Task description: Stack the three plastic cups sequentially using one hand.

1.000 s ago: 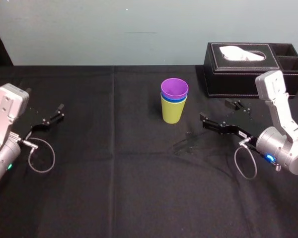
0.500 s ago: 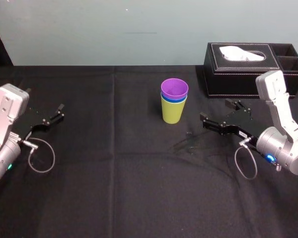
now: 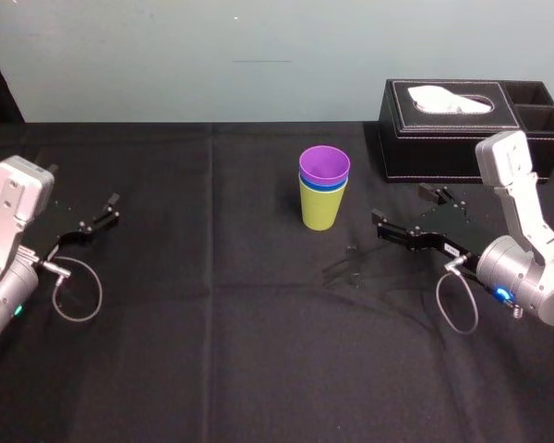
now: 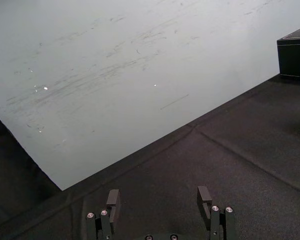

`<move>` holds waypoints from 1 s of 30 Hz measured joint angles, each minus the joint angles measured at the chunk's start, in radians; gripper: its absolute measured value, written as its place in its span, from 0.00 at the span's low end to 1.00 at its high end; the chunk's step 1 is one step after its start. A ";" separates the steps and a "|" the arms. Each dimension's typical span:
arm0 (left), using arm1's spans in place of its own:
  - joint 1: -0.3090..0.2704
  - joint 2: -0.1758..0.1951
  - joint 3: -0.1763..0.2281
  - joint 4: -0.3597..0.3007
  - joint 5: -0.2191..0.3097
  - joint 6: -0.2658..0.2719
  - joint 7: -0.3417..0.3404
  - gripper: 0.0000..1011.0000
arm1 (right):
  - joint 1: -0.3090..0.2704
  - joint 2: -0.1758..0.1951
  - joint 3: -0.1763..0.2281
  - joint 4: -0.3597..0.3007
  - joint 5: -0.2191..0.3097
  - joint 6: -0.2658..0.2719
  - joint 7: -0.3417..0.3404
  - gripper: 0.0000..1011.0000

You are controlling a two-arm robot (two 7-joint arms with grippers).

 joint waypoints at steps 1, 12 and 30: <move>0.000 0.000 0.000 0.000 0.000 0.000 0.000 1.00 | 0.000 0.000 0.000 0.000 0.000 0.000 0.000 0.99; 0.000 0.000 0.000 0.000 0.000 0.000 0.000 1.00 | 0.000 0.000 0.000 0.000 0.000 0.000 -0.001 0.99; 0.000 0.000 0.000 0.000 0.000 0.000 0.000 1.00 | 0.000 0.000 0.000 0.000 0.000 0.000 -0.001 0.99</move>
